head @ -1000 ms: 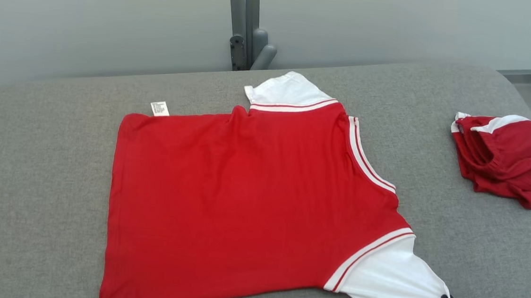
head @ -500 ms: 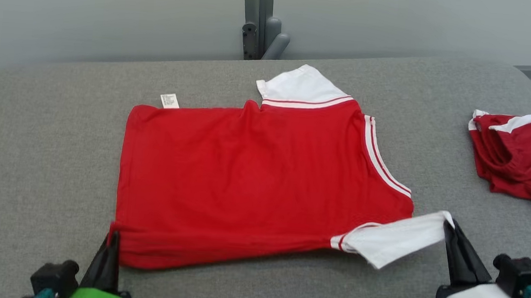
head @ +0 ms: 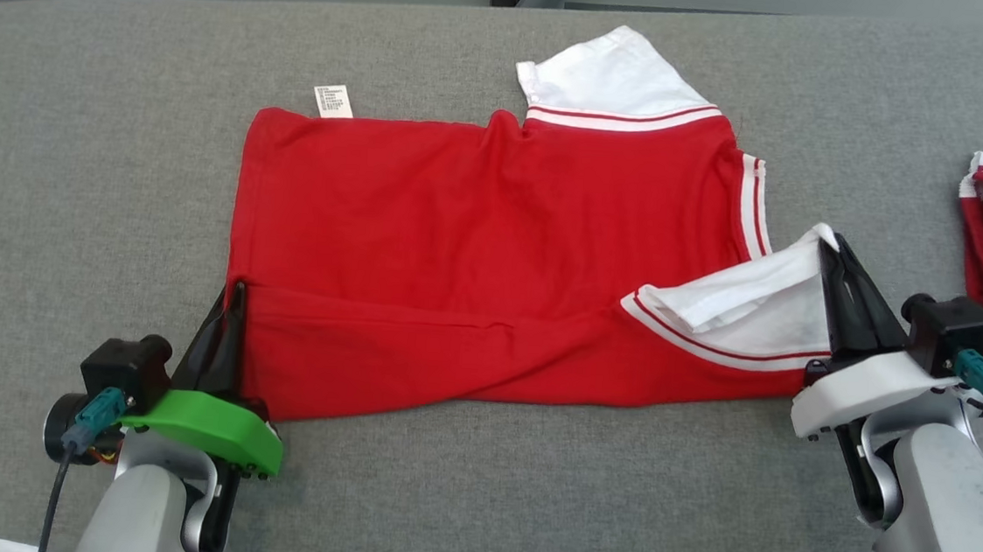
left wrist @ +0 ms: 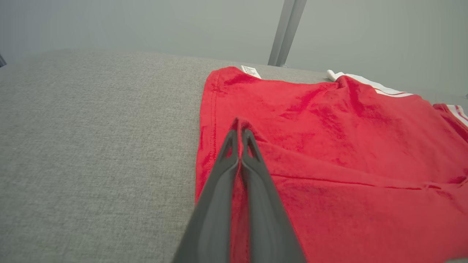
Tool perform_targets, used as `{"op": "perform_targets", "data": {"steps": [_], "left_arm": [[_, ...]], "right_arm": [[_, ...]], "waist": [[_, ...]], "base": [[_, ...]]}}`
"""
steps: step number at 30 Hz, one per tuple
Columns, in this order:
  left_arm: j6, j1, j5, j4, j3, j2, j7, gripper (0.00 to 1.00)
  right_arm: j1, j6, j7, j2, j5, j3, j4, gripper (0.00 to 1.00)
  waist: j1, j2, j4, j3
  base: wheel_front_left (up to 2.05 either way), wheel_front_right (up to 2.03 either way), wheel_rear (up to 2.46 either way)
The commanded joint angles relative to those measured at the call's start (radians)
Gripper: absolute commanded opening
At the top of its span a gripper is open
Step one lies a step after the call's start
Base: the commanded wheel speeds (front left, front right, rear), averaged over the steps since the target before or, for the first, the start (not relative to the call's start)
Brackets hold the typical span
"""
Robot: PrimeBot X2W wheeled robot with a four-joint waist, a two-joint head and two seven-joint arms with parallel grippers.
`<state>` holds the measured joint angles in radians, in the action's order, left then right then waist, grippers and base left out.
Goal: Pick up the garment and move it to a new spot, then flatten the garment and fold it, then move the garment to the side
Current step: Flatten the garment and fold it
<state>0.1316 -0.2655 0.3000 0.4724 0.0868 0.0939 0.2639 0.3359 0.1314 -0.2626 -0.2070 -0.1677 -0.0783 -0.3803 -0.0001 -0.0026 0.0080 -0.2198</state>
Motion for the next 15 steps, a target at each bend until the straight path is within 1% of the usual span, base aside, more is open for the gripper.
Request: {"op": "perform_targets", "data": {"steps": [1,6,11,15], "left_arm": [[-0.002,-0.035,-0.011,0.010,-0.007,-0.001,0.000,0.00],[-0.002,-0.101,-0.026,0.036,-0.009,-0.003,0.000,0.00],[-0.002,-0.161,-0.044,0.046,-0.027,-0.003,0.000,0.00],[-0.002,-0.199,-0.059,0.055,-0.021,-0.005,0.000,0.00]], "right_arm": [[0.032,-0.002,-0.003,-0.005,0.009,0.003,-0.016,0.00],[0.103,-0.002,-0.003,-0.015,0.040,0.019,-0.051,0.00],[0.177,-0.002,-0.003,-0.010,0.049,0.074,-0.075,0.00],[0.229,-0.002,-0.003,-0.015,0.070,0.076,-0.093,0.00]], "waist": [[0.0001,0.0026,0.025,-0.050],[0.0001,0.0026,0.032,-0.094],[0.0001,0.0026,0.036,-0.137],[0.0001,0.0026,0.040,-0.167]], "base": [[0.00,0.00,0.00],[0.00,0.00,0.00],[0.00,0.00,0.00],[0.00,0.00,0.00]]}}
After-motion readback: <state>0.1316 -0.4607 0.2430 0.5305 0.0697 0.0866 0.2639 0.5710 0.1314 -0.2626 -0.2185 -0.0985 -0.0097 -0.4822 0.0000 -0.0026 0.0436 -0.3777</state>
